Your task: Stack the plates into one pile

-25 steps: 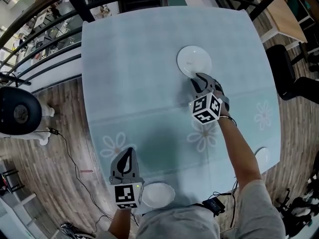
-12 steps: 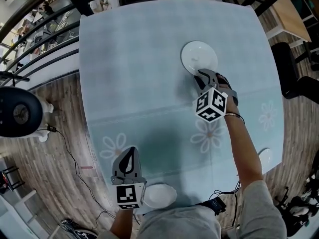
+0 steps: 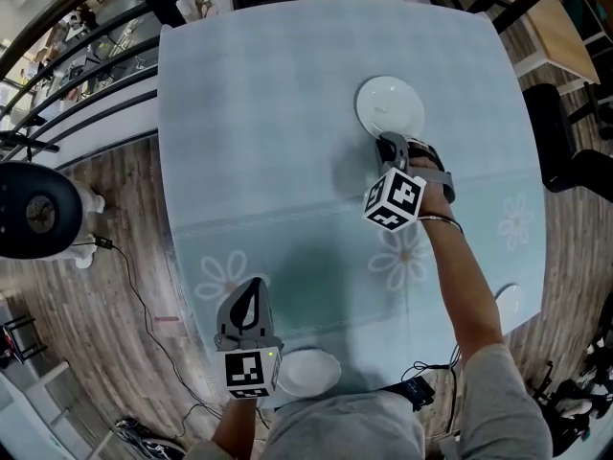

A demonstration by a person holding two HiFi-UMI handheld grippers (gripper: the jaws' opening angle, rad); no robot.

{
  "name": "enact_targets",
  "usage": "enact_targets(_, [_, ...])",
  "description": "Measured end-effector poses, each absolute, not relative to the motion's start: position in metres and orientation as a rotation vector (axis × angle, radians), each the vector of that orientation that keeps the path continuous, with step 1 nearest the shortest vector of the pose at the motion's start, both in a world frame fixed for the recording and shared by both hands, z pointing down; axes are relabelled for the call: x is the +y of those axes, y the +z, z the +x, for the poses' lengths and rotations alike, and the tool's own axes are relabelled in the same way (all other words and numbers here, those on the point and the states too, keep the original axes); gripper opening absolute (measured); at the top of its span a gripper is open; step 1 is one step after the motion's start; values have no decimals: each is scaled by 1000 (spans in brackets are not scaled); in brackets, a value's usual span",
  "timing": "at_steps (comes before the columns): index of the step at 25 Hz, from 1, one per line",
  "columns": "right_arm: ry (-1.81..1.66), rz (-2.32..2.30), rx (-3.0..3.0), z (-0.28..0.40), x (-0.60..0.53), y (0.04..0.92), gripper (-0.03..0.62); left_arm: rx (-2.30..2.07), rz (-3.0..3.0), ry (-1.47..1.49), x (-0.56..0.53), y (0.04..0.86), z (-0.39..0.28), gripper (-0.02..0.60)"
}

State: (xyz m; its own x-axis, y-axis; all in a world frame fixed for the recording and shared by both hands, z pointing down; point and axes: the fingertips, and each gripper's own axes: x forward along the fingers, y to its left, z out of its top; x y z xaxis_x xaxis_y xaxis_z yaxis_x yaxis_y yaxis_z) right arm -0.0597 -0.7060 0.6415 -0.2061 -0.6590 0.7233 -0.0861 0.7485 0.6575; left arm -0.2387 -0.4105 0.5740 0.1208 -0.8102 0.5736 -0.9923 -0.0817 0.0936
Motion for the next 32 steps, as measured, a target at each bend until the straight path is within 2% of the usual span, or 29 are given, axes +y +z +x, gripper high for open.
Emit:
enact_targets(14, [-695,684,-1812,-36,-643,564,31,-1786,2031,465,-388,518,-229,17])
enact_targets(23, [-764,683,-1906,-31,-537,499,31,-1866,2124,432,-347,462,-219,17])
enact_targets(32, [-885,687,-2013,-28,-404,443,31,-1939,2142,437,-266,441,-201,15])
